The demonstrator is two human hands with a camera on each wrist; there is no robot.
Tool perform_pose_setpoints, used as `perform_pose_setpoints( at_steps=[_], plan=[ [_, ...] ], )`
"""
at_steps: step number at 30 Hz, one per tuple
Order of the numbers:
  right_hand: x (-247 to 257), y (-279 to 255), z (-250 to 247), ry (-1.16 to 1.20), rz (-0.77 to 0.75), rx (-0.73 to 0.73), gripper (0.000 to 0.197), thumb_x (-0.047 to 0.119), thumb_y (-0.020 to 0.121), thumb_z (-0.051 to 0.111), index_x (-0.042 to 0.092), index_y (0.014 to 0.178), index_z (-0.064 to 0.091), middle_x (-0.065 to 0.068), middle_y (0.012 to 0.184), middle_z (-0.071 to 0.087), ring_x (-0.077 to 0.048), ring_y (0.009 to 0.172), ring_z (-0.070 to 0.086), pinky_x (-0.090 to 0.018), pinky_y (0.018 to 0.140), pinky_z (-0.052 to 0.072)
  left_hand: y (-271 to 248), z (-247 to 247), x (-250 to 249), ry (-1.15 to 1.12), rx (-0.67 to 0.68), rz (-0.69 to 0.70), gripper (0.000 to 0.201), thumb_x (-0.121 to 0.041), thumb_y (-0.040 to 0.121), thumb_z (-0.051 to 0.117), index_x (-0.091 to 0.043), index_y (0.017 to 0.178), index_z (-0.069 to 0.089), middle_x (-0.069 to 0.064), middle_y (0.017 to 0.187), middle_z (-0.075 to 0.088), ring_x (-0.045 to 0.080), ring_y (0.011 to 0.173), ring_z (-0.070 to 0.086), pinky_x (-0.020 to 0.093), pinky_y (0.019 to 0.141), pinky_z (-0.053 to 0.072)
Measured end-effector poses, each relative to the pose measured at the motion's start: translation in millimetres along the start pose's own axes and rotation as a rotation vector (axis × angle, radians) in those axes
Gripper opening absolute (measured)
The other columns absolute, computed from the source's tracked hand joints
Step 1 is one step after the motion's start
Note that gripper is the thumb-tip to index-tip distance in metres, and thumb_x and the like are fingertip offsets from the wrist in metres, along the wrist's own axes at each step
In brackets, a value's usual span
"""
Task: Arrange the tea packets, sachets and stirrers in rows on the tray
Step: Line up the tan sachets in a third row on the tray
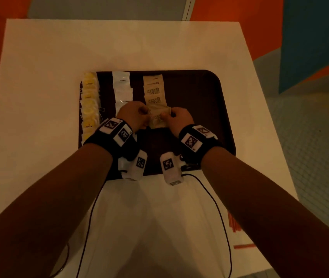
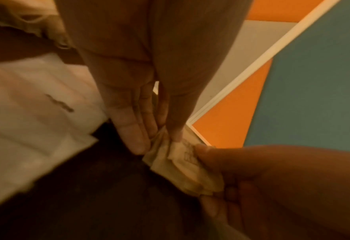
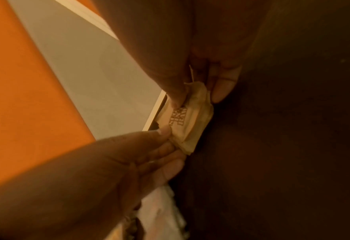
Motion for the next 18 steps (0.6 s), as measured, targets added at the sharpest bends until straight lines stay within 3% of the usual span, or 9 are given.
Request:
perform_pose_setpoints(
  at_steps=[6,9,11,14,18],
  plan=[
    [-12.2,-3.6,-1.3,-0.016,-0.056,-0.116,0.041,0.022,0.081,0.067,0.013,0.116,0.048,0.001,0.091,0.05,-0.012,0.08,0.051,-0.024,0.066,0.042,-11.5,6.0,-3.3,0.093,-0.015,0.039,0.02,-0.01,0.084,0.06,-0.004,0.102,0.064,0.017,0.096,0.069,0.029,0.086,0.068,0.044,0.084,0.055],
    [-17.8,-12.3,-1.1,-0.033,-0.077,-0.113,0.031,0.021,0.081,0.067,0.013,0.104,0.049,0.008,0.074,0.046,-0.004,0.064,0.046,-0.017,0.054,0.035,-20.5,7.9,-0.1,0.105,-0.022,0.062,0.021,-0.009,0.082,0.061,-0.004,0.102,0.066,0.016,0.096,0.069,0.028,0.086,0.066,0.044,0.083,0.055],
    [-22.7,-18.3,-1.6,-0.049,-0.083,-0.114,0.021,0.019,0.083,0.065,0.013,0.097,0.05,0.01,0.071,0.045,-0.007,0.065,0.048,-0.017,0.055,0.04,-26.8,10.0,2.5,0.092,-0.023,0.062,0.026,-0.007,0.083,0.059,-0.006,0.108,0.062,0.016,0.102,0.067,0.029,0.091,0.065,0.044,0.085,0.054],
    [-30.0,-25.0,-0.6,-0.054,-0.063,-0.082,0.01,0.015,0.086,0.06,0.01,0.092,0.053,0.008,0.071,0.048,-0.015,0.075,0.057,-0.032,0.07,0.054,-36.1,15.3,4.4,0.065,-0.013,0.075,0.032,-0.004,0.085,0.056,-0.005,0.117,0.058,0.017,0.114,0.062,0.03,0.099,0.062,0.043,0.09,0.051],
    [-38.4,-29.8,0.8,-0.053,-0.023,-0.072,0.006,0.012,0.086,0.059,0.013,0.082,0.054,0.0,0.078,0.055,-0.023,0.082,0.064,-0.042,0.075,0.057,-45.0,18.5,9.4,0.091,-0.023,0.086,0.04,-0.005,0.085,0.059,-0.007,0.125,0.053,0.012,0.125,0.057,0.025,0.11,0.057,0.035,0.095,0.048]
  ],
)
Point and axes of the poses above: each hand's wrist, its own y-axis towards the middle knuckle, its own z-axis out of the palm, x = y × z, the point moved 4 cm from there along y, towards the middle knuckle
